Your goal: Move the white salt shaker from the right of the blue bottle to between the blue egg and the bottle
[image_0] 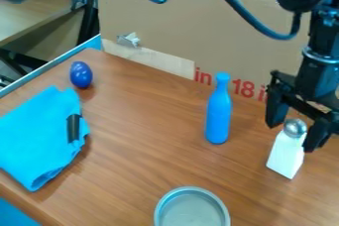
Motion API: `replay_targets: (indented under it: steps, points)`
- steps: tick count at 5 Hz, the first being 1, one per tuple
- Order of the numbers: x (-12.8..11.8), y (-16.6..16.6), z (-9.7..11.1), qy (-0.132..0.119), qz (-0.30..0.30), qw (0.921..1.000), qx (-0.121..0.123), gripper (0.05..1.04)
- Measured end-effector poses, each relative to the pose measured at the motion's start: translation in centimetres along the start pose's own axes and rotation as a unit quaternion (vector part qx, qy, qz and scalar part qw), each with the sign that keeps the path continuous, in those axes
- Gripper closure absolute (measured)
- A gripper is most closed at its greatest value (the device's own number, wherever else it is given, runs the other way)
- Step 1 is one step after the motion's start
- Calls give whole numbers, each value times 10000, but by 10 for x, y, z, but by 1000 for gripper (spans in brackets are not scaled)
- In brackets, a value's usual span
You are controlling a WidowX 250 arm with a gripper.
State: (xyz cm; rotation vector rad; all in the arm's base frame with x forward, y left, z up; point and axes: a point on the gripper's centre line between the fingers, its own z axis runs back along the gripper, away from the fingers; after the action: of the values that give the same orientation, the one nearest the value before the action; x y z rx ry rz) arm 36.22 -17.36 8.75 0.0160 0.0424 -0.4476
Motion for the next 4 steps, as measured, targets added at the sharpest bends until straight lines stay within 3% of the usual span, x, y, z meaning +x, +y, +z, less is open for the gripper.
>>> replay_targets:
  steps: [1, 2, 3, 4]
  points:
    - [1, 0, -6, 45, -33, 9999, -107, 129]
    - [0, 3, -11, 146, 67, 9998, -71, 404]
    - [-4, 0, -7, 141, 82, 9994, -301, 484]
    - [-18, 6, 28, -80, 20, 9988, -486, 484]
